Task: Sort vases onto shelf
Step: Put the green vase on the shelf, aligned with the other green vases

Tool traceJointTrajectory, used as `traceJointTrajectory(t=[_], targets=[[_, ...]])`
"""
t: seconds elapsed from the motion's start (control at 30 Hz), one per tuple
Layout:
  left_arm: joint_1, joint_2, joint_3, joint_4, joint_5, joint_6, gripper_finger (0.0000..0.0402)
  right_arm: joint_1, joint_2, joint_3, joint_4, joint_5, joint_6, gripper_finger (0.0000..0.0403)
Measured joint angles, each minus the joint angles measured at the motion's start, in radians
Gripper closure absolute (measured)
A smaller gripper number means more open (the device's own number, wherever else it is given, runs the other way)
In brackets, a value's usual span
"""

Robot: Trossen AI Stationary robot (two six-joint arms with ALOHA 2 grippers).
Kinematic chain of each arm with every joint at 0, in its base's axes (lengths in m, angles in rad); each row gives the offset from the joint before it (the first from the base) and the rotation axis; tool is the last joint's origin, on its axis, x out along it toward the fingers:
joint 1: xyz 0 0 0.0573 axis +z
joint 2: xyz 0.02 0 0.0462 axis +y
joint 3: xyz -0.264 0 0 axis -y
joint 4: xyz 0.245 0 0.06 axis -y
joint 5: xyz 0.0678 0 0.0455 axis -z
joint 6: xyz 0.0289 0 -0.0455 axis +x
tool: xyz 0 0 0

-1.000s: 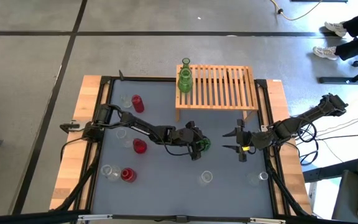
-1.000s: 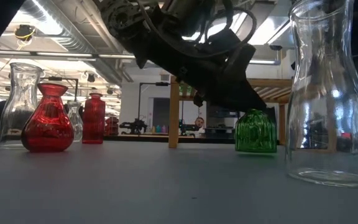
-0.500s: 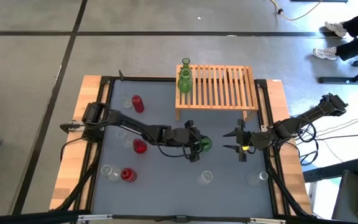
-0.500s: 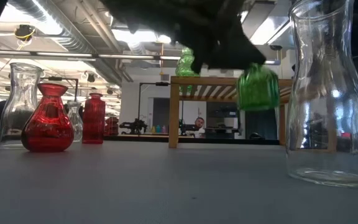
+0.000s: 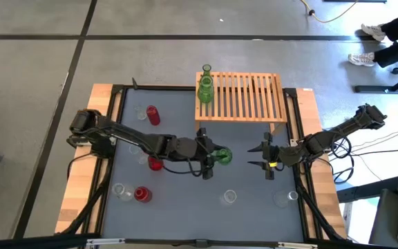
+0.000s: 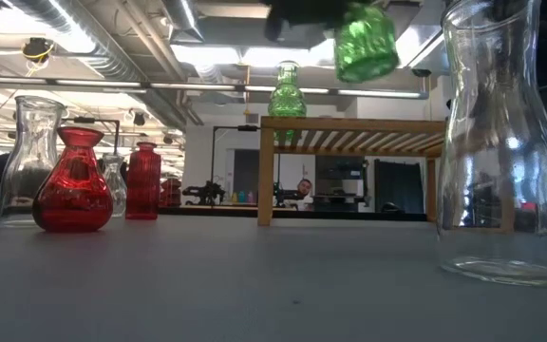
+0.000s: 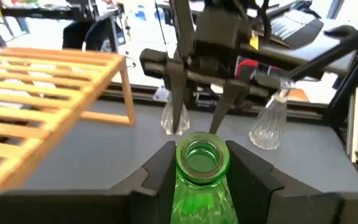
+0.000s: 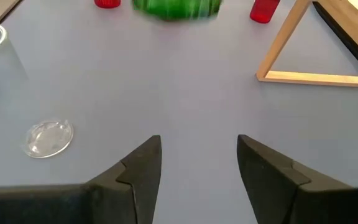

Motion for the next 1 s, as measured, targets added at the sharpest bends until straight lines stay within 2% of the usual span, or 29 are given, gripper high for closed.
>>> traceJointTrajectory(t=[0.27, 0.53, 0.77, 1.0], targets=[[0.015, -0.131, 0.000, -0.086, -0.121, 0.050, 0.0288, 0.000, 0.000, 0.000, 0.000, 0.000, 0.000, 0.0207], [0.121, -0.192, 0.000, -0.190, -0.220, 0.045, 0.0288, 0.000, 0.000, 0.000, 0.001, 0.000, 0.000, 0.0207], [0.255, -0.165, 0.000, -0.219, -0.151, 0.013, 0.0288, 0.000, 0.000, 0.000, 0.000, 0.006, -0.001, 0.0207], [0.321, -0.137, 0.000, -0.245, -0.105, -0.011, 0.0288, 0.000, 0.000, 0.000, -0.003, 0.006, -0.002, 0.0207]])
